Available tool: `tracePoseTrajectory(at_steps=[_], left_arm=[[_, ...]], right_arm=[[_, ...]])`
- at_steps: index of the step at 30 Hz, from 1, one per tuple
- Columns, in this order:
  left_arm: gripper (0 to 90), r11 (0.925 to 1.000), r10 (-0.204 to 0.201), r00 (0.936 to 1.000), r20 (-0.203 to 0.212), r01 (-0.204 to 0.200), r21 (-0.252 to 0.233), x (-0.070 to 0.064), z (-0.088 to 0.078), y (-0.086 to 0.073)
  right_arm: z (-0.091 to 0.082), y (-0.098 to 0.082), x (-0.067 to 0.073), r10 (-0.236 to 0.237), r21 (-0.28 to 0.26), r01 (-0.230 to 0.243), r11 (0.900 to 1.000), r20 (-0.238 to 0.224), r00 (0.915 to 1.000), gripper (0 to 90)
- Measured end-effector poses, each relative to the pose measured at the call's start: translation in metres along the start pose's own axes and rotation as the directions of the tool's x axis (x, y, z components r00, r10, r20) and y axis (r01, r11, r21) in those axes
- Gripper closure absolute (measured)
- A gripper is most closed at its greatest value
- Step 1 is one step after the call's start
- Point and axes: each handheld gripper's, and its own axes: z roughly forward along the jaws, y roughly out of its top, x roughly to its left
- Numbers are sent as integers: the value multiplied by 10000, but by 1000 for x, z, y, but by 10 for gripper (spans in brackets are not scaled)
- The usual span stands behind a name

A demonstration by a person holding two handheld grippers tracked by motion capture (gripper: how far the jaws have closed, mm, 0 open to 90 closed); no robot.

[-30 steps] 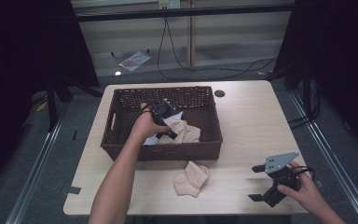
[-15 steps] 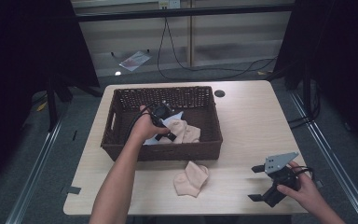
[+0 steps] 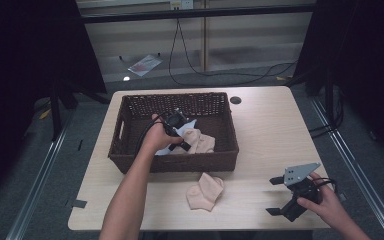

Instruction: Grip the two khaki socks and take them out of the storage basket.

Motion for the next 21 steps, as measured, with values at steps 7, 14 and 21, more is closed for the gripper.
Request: tracePoseTrajectory(at_steps=[7,14,21], left_arm=[[807,9991,-195,9982,560,174,388,-3,1,1],[836,9981,-543,9968,593,524,327,-5,-5,2],[836,9986,-438,9982,412,424,325,-8,-21,5]], right_arm=[[-1,0,0,9,-21,-9,10000,33,10000,9],[-1,0,0,38,-33,-38,10000,23,10000,9],[-2,0,-1,39,-51,-39,10000,31,10000,9]])
